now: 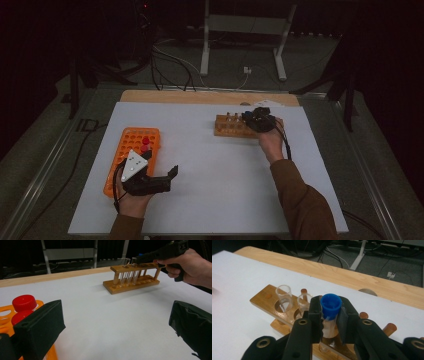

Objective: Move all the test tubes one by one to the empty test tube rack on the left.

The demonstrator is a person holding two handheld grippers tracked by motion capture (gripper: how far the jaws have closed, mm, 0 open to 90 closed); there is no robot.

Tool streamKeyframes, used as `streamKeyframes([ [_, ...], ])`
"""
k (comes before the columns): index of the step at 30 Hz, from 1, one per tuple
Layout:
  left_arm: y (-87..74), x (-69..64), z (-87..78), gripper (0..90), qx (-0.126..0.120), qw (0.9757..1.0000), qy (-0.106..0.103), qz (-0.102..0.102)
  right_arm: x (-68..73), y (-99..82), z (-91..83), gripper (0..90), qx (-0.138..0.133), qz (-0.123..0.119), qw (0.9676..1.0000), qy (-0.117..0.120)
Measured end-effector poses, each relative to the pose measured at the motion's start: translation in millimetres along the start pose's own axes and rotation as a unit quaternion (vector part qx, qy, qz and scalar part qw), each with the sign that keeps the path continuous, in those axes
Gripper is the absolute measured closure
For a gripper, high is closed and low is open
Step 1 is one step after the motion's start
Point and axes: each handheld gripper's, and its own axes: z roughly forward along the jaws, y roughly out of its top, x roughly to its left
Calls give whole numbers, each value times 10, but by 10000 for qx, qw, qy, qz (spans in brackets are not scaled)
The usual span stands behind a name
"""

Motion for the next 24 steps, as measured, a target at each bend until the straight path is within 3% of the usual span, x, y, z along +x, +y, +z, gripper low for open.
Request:
streamKeyframes([
  [11,-27,-15,25,6,61,10000,-29,5,34,15,-32,763,66,-186,9996,-187],
  [24,-60,-31,49,6,124,9999,-23,0,22,233,-457,763,-568,-240,9981,-76],
])
